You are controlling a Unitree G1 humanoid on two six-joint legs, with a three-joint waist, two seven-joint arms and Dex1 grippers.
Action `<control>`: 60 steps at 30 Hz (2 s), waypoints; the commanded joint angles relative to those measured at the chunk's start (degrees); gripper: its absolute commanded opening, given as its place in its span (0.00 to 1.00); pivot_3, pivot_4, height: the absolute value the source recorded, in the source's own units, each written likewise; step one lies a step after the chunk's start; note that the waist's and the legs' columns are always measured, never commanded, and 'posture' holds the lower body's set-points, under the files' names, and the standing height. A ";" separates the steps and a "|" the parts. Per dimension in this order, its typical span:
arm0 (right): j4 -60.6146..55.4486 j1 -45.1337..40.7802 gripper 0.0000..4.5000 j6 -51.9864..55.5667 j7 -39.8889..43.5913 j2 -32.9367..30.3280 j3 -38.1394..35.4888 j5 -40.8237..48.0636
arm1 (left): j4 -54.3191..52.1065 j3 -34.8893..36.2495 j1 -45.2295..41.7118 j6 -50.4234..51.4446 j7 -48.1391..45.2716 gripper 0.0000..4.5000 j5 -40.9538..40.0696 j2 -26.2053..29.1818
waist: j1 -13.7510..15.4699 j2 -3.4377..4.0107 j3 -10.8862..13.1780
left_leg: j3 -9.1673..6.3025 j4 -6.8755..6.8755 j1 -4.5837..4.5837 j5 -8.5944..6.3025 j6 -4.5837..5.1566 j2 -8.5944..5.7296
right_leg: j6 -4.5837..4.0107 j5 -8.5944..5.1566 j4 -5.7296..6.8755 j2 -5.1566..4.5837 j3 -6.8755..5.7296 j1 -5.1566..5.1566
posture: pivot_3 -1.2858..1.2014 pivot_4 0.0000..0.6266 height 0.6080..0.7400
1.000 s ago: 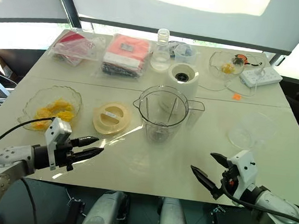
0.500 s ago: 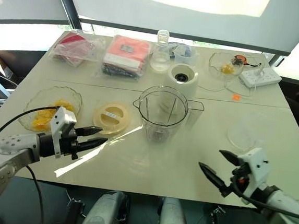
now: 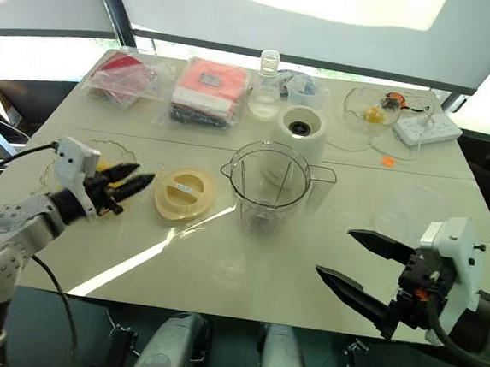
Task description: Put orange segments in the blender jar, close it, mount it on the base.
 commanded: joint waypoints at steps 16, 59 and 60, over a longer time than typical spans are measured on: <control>2.75 -4.65 0.99 0.47 -0.01 -5.15 1.87 2.65 | -2.73 16.76 -10.72 28.73 32.96 0.51 4.22 -15.72 | 0.02 -0.60 -0.01 | -0.08 0.02 0.05 0.01 0.01 -0.10 | 0.02 -0.01 0.02 0.11 -0.08 0.09 | 0.52 0.24 1.00; 2.51 -12.37 1.00 -0.68 -8.60 -4.80 9.43 1.02 | 8.74 24.49 -38.80 46.75 40.49 1.00 25.97 -21.04 | 0.12 -0.96 0.07 | -0.16 0.03 -0.02 0.02 -0.01 -0.15 | -0.07 0.07 -0.04 0.01 -0.13 0.06 | 0.52 0.24 1.00; 2.56 -12.66 1.00 -0.74 -8.72 -4.67 9.94 0.82 | 9.05 24.54 -39.49 46.75 40.51 1.00 26.67 -21.27 | 0.08 -1.00 0.10 | -0.17 0.03 -0.03 0.02 -0.01 -0.15 | -0.07 0.07 -0.04 0.01 -0.14 0.06 | 0.52 0.24 1.00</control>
